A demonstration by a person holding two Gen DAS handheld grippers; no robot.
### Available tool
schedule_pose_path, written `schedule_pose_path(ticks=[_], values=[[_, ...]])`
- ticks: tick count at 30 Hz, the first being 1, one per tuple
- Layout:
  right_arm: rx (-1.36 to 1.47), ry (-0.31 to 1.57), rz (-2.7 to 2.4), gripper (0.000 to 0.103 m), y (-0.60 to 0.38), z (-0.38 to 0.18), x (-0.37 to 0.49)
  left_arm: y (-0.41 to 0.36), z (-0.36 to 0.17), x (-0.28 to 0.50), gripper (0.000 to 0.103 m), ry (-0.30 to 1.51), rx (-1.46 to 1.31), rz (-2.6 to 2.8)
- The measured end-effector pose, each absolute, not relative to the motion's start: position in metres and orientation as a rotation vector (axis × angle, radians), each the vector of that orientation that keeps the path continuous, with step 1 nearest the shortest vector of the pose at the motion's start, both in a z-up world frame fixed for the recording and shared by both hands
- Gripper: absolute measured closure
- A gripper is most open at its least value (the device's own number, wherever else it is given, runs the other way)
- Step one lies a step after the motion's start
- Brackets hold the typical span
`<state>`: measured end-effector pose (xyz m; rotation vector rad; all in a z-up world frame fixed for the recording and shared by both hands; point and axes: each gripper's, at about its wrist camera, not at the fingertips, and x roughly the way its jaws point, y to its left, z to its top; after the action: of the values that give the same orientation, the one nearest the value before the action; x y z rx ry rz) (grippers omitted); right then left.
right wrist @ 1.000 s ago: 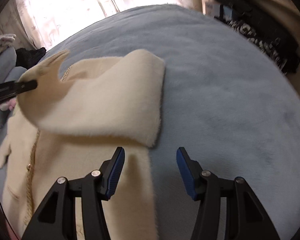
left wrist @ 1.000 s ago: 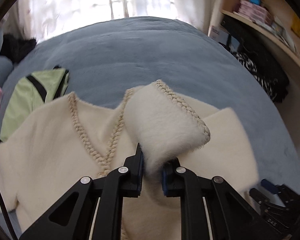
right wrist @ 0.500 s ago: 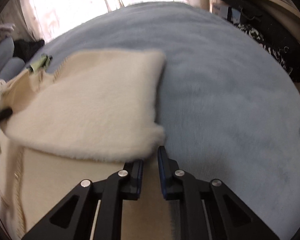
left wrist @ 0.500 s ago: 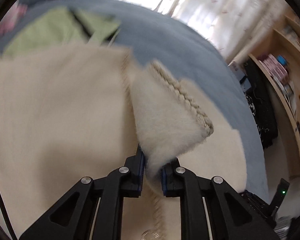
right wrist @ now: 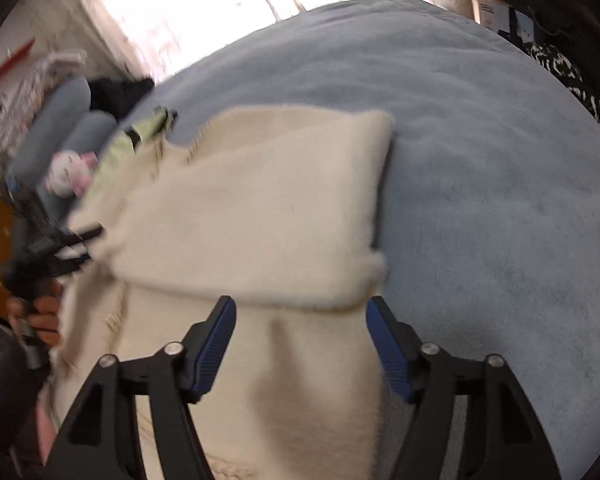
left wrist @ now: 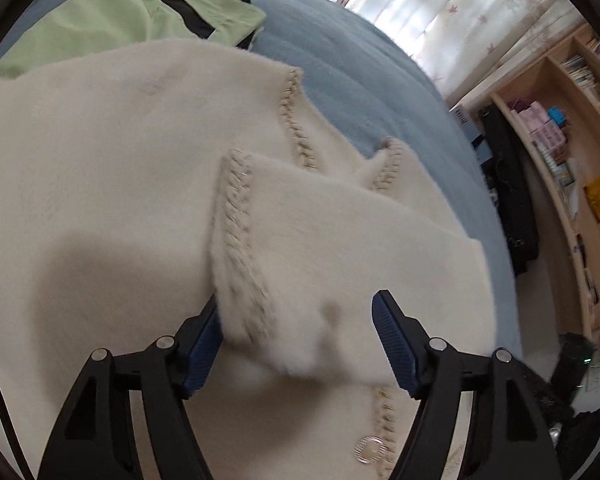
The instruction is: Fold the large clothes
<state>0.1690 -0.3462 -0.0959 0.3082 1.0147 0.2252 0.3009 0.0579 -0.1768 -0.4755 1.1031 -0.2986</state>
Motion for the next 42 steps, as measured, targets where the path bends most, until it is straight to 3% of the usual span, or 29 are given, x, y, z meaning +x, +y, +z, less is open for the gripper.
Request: schedule_pose_path(ticks=[12,13,14,15,16,19,22,24,27,29,35,42], values=[[0.525,1.068,0.06,0.034,-0.383,-0.128,0.293,0.046,-0.186,0.373,0.032,1.174,-0.348,-0.306],[0.538,1.074,0.058,0.035,-0.385,-0.132,0.3,0.045,-0.187,0.375,0.036,1.168,-0.34,-0.3],[0.558,1.083,0.055,0.035,-0.387,-0.138,0.308,0.041,-0.185,0.376,0.057,1.155,-0.316,-0.278],[0.572,1.084,0.053,0.044,-0.388,-0.141,0.313,0.04,-0.185,0.378,0.073,1.151,-0.292,-0.255],[0.568,1.084,0.052,0.069,-0.387,-0.143,0.316,0.039,-0.184,0.38,0.091,1.152,-0.286,-0.248],[0.46,1.086,0.032,0.089,-0.376,-0.133,0.323,0.033,-0.17,0.377,0.092,1.087,-0.259,-0.231],[0.362,0.942,0.031,0.089,-0.369,-0.102,0.315,0.028,-0.149,0.367,0.092,0.949,-0.215,-0.225],[0.356,1.011,-0.014,0.089,-0.372,-0.122,0.322,0.023,-0.16,0.37,0.092,0.957,-0.185,-0.198],[0.334,1.077,-0.055,0.079,-0.372,-0.142,0.327,0.018,-0.19,0.377,0.089,1.046,-0.149,-0.167],[0.327,1.066,-0.098,0.069,-0.374,-0.129,0.32,0.014,-0.183,0.372,0.077,1.023,-0.105,-0.147],[0.12,0.827,-0.169,0.063,-0.337,-0.06,0.257,0.015,-0.139,0.332,0.076,0.916,-0.049,-0.17],[0.123,0.98,0.174,0.062,-0.227,-0.087,0.226,-0.02,-0.124,0.293,0.077,0.929,-0.042,-0.181]])
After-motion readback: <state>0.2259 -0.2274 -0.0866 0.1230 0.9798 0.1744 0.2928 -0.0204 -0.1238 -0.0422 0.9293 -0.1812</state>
